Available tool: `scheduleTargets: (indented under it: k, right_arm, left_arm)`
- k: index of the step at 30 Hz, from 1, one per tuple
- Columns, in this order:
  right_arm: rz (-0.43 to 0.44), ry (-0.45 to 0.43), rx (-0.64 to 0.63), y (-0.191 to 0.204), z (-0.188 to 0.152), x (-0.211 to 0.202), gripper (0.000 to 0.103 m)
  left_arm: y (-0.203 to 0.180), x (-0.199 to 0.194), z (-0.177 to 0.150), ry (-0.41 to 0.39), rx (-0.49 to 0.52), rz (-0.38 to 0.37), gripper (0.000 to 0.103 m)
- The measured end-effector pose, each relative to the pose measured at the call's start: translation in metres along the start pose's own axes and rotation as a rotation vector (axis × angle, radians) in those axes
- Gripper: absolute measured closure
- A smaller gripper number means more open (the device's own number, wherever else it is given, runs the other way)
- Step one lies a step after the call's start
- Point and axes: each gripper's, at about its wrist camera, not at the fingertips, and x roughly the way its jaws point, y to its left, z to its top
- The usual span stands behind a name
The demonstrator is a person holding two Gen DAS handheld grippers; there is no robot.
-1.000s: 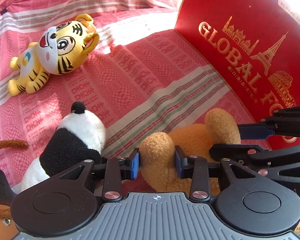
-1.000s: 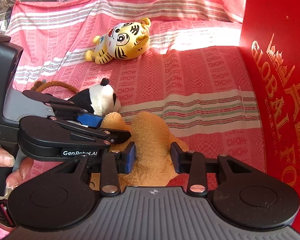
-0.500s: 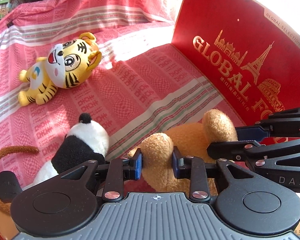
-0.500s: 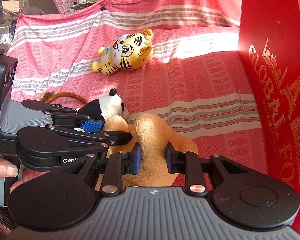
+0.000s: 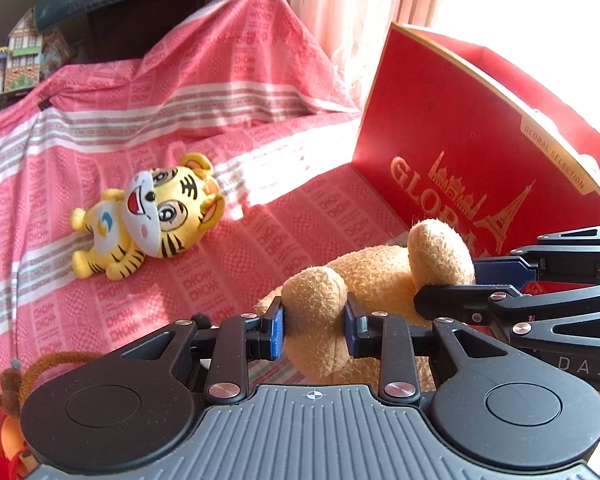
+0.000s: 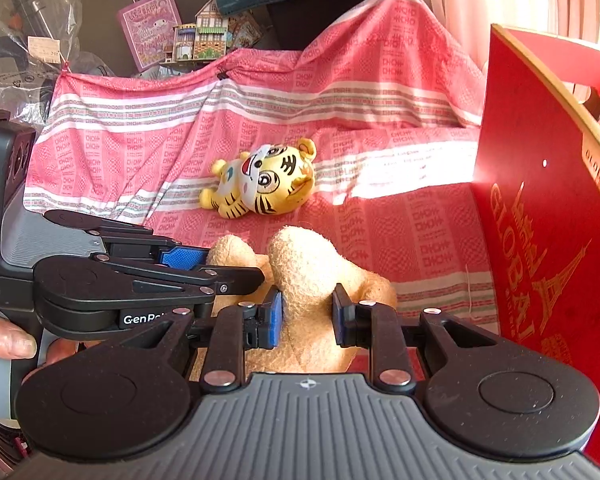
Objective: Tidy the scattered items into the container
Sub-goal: 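Lift the tan plush dog with the left tool over the red box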
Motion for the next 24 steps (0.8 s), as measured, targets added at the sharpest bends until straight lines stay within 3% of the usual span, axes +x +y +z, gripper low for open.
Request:
scheduleTargets:
  k: [7, 12, 19, 24]
  right_arm:
    - [0.0, -0.122, -0.029, -0.014, 0.046, -0.035, 0.075]
    - [-0.026, -0.217, -0.058, -0.039, 0.086, -0.072, 0.075]
    - [-0.155, -0.381, -0.126, -0.087, 0.14, -0.144, 0.075]
    - [-0.25, -0.415, -0.135, -0.131, 0.16, -0.171, 0.075]
  left_arm:
    - [-0.016, -0.026, 0.053, -0.114, -0.028, 0.0, 0.076]
    - [-0.05, -0.042, 0.107, -0.206, 0.008, -0.002, 0.076]
    - [-0.125, -0.06, 0.196, -0.354, 0.069, -0.048, 0.076]
    - [-0.179, -0.041, 0.236, -0.373, 0.093, -0.086, 0.076]
